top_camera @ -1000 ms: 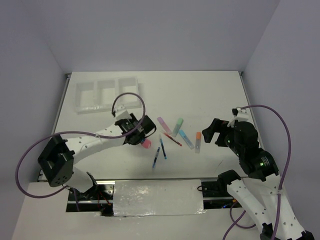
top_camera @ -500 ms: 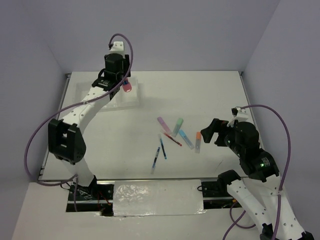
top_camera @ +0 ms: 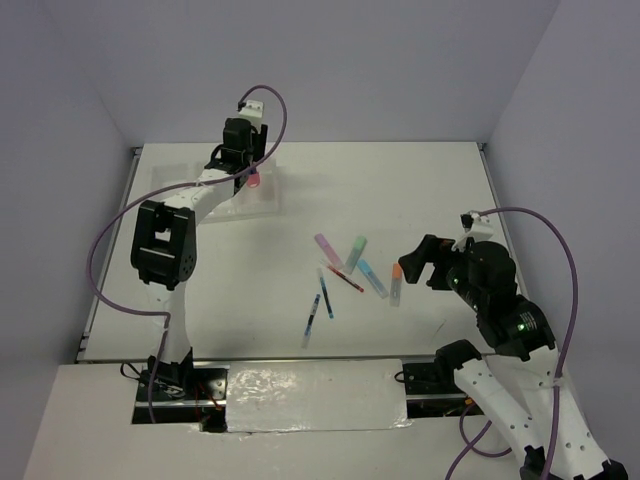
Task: Sort the stationery into containers
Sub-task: Place the stationery in the storage box, then pick up the stationery from the center of the board.
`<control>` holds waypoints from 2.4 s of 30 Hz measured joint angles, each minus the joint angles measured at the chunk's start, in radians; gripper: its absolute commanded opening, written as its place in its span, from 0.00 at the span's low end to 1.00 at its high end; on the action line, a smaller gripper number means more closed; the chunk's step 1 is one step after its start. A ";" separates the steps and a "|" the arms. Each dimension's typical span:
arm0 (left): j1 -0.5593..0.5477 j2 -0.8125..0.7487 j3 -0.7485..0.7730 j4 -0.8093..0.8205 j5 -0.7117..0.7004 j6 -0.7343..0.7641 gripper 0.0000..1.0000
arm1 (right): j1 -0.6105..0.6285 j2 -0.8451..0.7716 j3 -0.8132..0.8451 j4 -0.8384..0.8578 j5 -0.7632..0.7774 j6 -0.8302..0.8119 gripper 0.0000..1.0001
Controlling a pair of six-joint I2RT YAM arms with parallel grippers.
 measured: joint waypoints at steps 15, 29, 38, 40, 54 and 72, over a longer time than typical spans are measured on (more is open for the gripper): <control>0.034 0.058 -0.012 0.138 0.057 0.013 0.77 | 0.002 0.130 -0.045 0.113 -0.035 0.007 1.00; 0.047 -0.018 -0.030 0.071 0.077 -0.066 0.99 | 0.017 0.205 -0.065 0.177 -0.035 0.007 1.00; 0.007 -0.361 0.098 -0.410 -0.011 -0.379 0.99 | 0.177 0.549 -0.062 0.266 0.053 -0.015 0.73; 0.006 -0.492 0.049 -0.483 0.006 -0.453 0.99 | 0.227 0.661 -0.044 0.274 0.083 -0.031 0.66; -0.027 -1.137 -0.651 -0.827 0.181 -0.500 0.99 | 0.280 1.110 0.232 0.284 0.317 0.070 0.57; -0.056 -1.274 -0.780 -0.822 0.196 -0.428 0.99 | 0.212 1.355 0.353 0.300 0.340 0.187 0.39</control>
